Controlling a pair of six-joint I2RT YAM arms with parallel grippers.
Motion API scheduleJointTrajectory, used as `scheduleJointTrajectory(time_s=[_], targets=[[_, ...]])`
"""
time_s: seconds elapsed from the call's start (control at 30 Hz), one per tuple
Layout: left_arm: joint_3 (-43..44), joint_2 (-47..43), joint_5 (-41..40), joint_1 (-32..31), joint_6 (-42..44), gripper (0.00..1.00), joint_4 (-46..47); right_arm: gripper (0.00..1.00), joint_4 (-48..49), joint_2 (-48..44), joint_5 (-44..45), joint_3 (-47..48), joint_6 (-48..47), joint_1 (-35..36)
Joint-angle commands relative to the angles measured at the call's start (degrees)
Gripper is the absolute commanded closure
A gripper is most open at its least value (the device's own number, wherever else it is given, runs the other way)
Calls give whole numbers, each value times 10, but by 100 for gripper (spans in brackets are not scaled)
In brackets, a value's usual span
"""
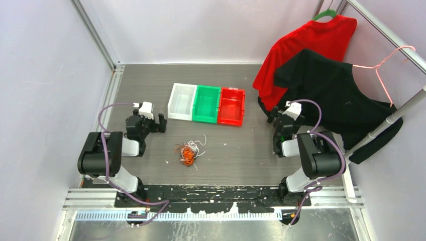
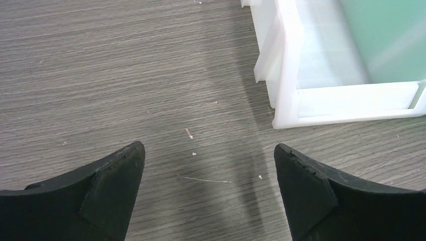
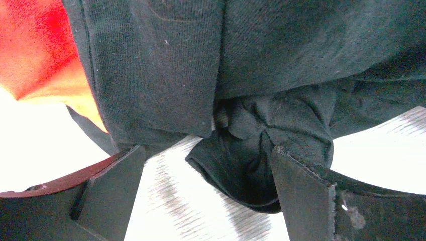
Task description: Untangle the cables
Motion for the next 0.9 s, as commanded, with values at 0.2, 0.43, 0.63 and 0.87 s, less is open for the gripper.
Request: scheduleJointTrajectory(time_s=[0.2,0.43,0.63,0.87], targets=[[2,-18,-5,0,9,1,27,0,34,1,0,1,-4,-1],[4,-20,-5,4,4,1,27,0,-92,-53,19,46,32,-24],[64,-84,25,14,9,1,-151,0,-237,-167,29,88,44,11],[201,-160,116,16,108,0,-498,0,-387,-228,-44,138,121,101]])
